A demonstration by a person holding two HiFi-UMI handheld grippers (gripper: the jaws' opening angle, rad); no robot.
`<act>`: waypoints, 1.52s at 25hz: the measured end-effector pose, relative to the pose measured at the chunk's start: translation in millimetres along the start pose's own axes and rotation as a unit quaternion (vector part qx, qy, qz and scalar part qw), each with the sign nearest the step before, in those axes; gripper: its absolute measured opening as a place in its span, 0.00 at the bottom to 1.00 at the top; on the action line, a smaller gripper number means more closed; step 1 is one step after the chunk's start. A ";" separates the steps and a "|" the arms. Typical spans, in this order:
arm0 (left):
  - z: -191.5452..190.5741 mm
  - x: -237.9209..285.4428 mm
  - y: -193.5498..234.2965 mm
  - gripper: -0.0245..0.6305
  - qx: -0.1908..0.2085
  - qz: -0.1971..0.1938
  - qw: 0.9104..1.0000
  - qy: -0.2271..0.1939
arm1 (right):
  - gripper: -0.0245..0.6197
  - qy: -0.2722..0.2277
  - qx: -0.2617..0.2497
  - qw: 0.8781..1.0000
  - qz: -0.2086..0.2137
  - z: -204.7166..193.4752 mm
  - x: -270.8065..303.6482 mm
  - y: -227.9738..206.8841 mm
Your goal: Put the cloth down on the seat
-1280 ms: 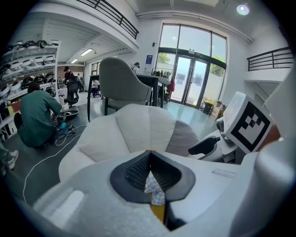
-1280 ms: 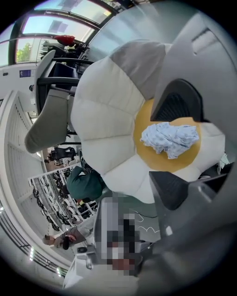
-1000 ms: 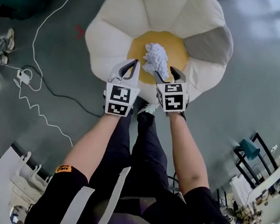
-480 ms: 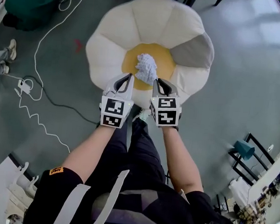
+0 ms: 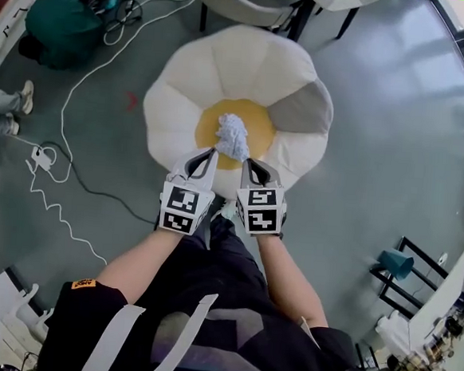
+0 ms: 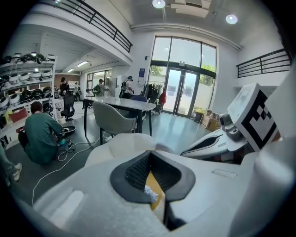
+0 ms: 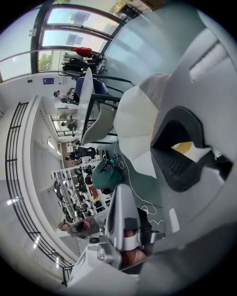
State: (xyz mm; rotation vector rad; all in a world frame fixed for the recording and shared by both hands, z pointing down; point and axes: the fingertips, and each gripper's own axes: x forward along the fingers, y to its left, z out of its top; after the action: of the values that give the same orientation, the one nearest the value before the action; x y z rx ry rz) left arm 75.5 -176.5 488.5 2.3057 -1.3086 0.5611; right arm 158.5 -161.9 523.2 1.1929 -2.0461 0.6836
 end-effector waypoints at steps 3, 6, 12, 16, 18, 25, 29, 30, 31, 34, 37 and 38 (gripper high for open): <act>13.6 -14.4 -11.9 0.04 -0.008 -0.001 1.000 -0.012 | 0.04 -0.018 -0.003 1.000 0.007 10.4 -22.0 5.0; 26.4 -29.8 -24.1 0.04 -0.014 0.002 1.000 -0.019 | 0.04 -0.038 -0.010 0.999 0.017 22.1 -45.0 9.3; 52.4 -58.7 -48.0 0.04 -0.018 0.007 0.999 -0.051 | 0.04 -0.088 -0.031 0.995 0.024 41.8 -88.0 13.7; 62.8 -75.7 -54.5 0.04 -0.006 0.007 0.998 -0.064 | 0.04 -0.120 -0.050 0.991 0.015 59.8 -109.9 17.2; 64.9 -84.9 -54.3 0.04 -0.001 0.005 0.998 -0.068 | 0.04 -0.127 -0.056 0.990 0.016 61.1 -114.9 21.0; 79.0 -131.4 -56.2 0.04 0.017 -0.007 0.996 -0.085 | 0.04 -0.145 -0.053 0.988 0.013 70.7 -145.5 45.8; 88.6 -159.4 -52.0 0.04 0.022 -0.011 0.994 -0.111 | 0.04 -0.158 -0.043 0.986 0.003 73.8 -159.8 62.7; 87.7 -166.2 -50.4 0.04 0.023 -0.013 0.993 -0.113 | 0.04 -0.160 -0.040 0.986 0.000 73.1 -162.4 68.7; 86.4 -172.7 -49.3 0.04 0.023 -0.015 0.993 -0.115 | 0.04 -0.161 -0.037 0.986 -0.003 71.5 -165.3 74.9; 79.1 -192.6 -50.1 0.04 0.020 -0.026 0.993 -0.116 | 0.04 -0.162 -0.032 0.986 -0.010 64.0 -176.7 94.7; 75.2 -212.5 -50.6 0.04 0.032 -0.036 0.991 -0.122 | 0.04 -0.170 -0.029 0.985 -0.016 59.9 -188.8 113.6; 75.4 -219.2 -50.1 0.04 0.036 -0.039 0.990 -0.128 | 0.04 -0.174 -0.030 0.984 -0.019 59.8 -192.5 119.7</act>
State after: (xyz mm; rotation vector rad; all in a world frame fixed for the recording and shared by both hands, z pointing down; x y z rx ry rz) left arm 25.5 -41.7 299.9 2.5427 -1.3219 0.2983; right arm 105.3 -47.0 326.0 1.3901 -2.3027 0.4122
